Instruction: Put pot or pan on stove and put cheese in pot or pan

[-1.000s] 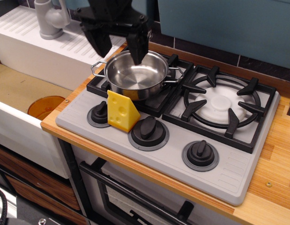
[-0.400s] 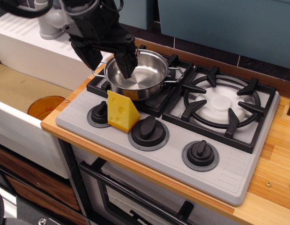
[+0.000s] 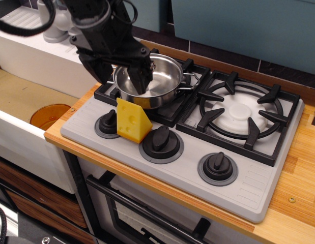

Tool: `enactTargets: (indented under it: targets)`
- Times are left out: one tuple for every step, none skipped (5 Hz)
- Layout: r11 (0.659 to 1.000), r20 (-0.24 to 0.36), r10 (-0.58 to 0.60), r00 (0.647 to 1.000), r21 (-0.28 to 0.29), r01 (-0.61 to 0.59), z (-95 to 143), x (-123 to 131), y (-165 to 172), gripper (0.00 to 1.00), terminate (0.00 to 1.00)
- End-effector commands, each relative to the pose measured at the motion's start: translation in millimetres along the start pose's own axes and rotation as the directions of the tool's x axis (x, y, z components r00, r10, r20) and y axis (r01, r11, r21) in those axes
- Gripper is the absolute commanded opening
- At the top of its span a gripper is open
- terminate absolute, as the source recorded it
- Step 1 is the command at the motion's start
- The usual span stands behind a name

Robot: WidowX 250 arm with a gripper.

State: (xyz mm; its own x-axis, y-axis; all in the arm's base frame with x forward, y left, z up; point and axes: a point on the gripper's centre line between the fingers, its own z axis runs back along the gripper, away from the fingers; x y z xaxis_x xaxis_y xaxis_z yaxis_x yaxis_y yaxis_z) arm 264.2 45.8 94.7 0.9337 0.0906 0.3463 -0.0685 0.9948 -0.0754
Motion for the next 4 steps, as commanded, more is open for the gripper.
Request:
enactTargets:
  targets:
    - [1.0, 0.082, -0.005, 0.997, -0.001, 0.005, 0, 3, -7, 1.0, 0.0]
    - [1.0, 0.092, -0.001, 0.996, -0.007, 0.001, -5, -2, -8, 1.0, 0.0]
    - [1.0, 0.107, 0.001, 0.994, -0.016, 0.001, -12, -5, -8, 1.0, 0.0]
    - [1.0, 0.122, 0.003, 0.993, -0.028, 0.001, -20, -6, -8, 1.0, 0.0]
